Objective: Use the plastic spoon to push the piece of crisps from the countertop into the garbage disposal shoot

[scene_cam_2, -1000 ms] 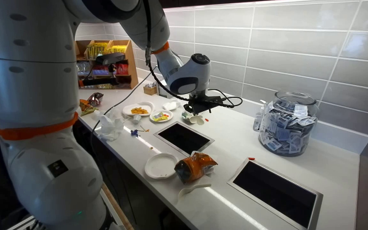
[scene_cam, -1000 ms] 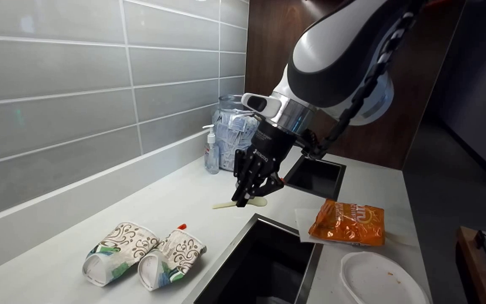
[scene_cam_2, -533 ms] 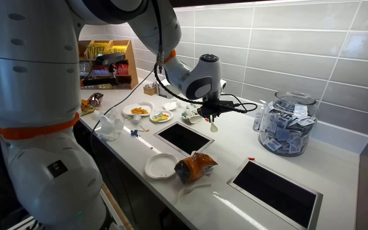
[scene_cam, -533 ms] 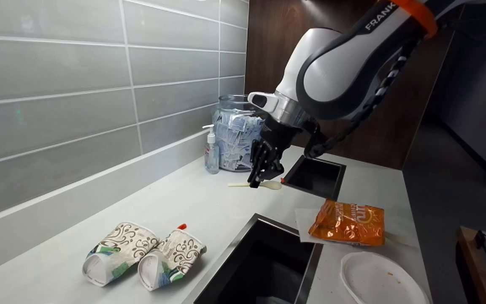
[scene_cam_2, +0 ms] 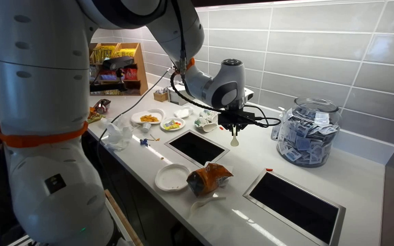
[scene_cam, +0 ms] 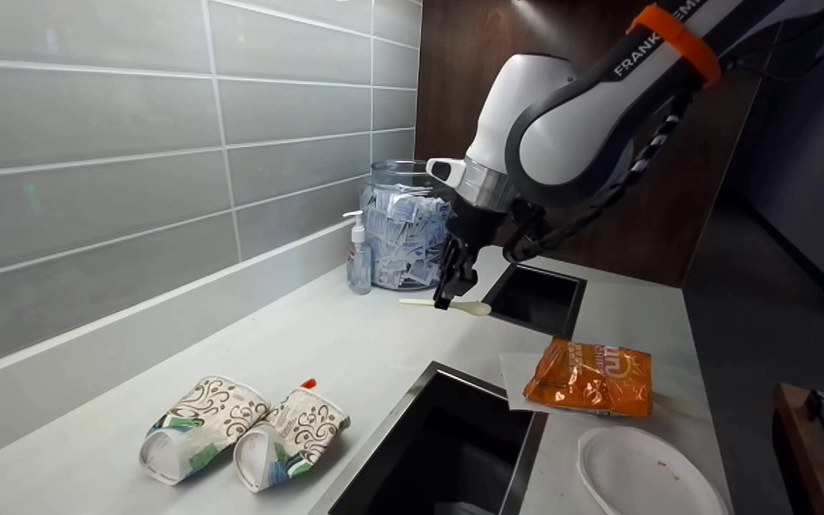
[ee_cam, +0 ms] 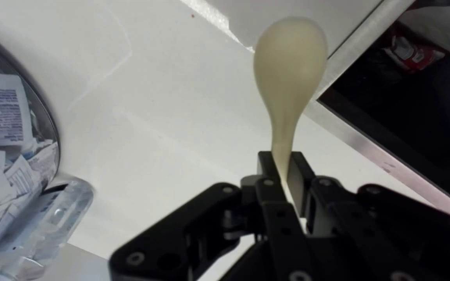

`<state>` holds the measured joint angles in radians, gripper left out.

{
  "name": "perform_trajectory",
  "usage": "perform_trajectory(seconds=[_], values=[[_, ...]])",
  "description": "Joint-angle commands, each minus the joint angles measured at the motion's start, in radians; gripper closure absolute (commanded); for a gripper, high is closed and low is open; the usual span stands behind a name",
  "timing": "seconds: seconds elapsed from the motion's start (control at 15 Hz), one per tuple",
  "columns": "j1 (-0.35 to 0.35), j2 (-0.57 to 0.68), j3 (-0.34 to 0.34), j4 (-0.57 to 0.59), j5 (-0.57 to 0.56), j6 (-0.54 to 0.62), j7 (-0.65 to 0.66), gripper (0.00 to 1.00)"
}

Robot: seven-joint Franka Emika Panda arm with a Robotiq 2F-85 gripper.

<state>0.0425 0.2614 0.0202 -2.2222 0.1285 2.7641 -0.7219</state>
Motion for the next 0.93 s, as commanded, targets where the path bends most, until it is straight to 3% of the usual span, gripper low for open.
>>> perform_trajectory(seconds=[0.0,0.87], values=[[-0.043,0.020,0.022,0.015,-0.043,-0.026,0.091,0.97],[-0.107,0.107,0.056,0.019,-0.051,0.008,0.173,0.97]])
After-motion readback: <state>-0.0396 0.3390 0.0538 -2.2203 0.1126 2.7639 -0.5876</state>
